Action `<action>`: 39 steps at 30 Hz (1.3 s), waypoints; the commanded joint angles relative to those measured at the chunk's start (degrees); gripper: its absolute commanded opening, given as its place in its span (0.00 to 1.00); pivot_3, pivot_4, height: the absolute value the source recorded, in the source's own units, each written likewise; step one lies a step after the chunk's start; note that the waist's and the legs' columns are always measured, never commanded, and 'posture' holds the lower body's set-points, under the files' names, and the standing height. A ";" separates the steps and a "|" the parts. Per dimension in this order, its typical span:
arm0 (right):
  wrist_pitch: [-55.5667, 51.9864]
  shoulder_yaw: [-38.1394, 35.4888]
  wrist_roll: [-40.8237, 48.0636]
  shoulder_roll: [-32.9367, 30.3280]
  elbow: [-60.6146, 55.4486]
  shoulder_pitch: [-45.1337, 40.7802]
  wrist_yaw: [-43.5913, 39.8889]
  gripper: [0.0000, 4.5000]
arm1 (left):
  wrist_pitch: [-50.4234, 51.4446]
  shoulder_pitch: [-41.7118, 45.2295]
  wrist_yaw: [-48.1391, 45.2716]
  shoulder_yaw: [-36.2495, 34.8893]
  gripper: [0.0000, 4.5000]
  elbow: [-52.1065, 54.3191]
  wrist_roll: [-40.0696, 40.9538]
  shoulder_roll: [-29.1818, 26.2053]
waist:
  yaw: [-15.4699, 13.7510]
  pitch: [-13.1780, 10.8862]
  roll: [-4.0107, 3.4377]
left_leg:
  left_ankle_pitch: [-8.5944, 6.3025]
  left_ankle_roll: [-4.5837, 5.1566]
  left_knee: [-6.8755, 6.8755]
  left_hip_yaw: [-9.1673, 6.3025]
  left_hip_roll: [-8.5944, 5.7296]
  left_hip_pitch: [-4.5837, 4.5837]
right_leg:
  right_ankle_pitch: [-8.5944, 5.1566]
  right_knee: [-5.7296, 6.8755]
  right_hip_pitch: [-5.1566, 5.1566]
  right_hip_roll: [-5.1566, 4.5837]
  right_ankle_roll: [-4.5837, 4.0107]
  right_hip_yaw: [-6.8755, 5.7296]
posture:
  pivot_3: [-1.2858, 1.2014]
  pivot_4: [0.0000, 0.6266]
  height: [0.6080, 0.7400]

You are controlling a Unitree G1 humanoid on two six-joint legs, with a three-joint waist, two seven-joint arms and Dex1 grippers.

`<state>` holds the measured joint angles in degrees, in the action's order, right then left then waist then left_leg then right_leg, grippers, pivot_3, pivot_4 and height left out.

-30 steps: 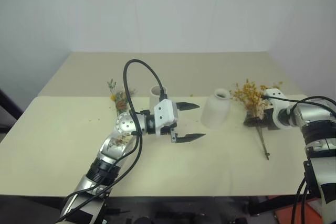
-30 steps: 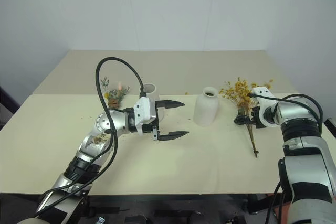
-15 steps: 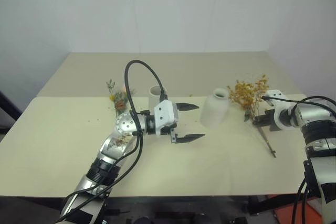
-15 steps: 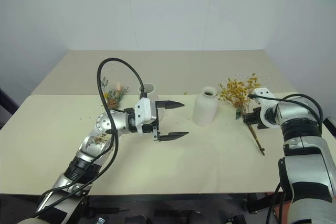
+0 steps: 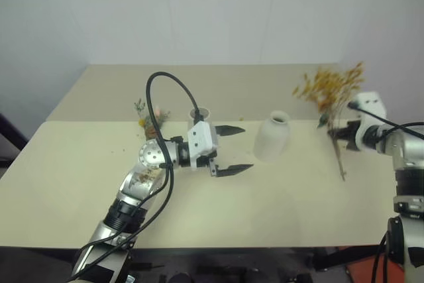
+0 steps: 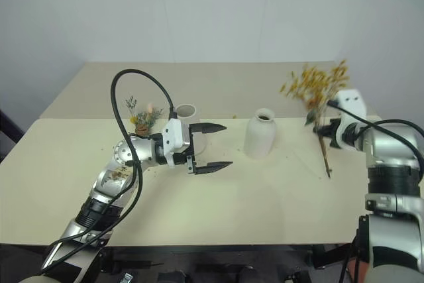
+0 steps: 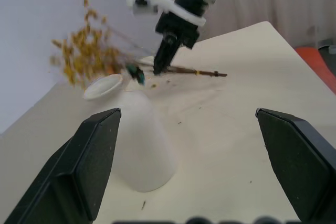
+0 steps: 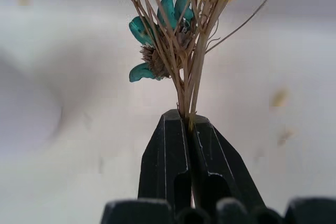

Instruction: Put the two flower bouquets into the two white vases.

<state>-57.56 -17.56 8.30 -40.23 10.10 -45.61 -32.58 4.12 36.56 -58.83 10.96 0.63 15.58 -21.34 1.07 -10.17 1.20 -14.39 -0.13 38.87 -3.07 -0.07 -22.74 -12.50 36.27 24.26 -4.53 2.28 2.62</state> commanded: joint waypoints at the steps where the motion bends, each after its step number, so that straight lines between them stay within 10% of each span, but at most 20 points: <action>1: 9.98 -10.53 5.00 6.74 -15.62 0.75 7.67 0.01 | 0.66 0.98 -0.03 -1.91 1.00 1.88 1.87 -0.51 | 0.19 0.00 -0.01 | 0.00 0.00 0.01 0.00 0.01 0.01 | 0.02 0.01 -0.01 0.02 0.00 0.01 | 0.52 0.24 1.00; 12: 28.90 -9.45 12.89 22.75 -28.88 -0.28 17.45 0.01 | 5.66 1.18 3.08 -2.76 1.00 2.03 2.51 -0.26 | 0.08 0.02 -0.05 | 0.02 -0.02 0.02 0.00 0.01 0.08 | 0.08 0.01 -0.06 0.03 0.00 0.02 | 0.52 0.24 1.00; 39: 42.35 3.03 12.60 28.12 -19.08 10.69 16.23 0.01 | 14.65 -0.23 9.72 -1.05 1.00 6.38 1.24 0.47 | 0.35 0.02 -0.07 | 0.03 -0.04 -0.03 0.01 0.02 0.17 | 0.10 0.00 -0.09 0.07 -0.04 0.04 | 0.52 0.24 1.00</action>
<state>-17.59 -14.53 21.22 -11.68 -8.41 -34.73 -15.93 19.18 35.97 -49.45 9.97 4.72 16.68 -21.09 1.42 -10.15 1.13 -14.36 -0.17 38.83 -3.06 -0.04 -22.56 -12.39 36.27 24.16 -4.46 2.24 2.67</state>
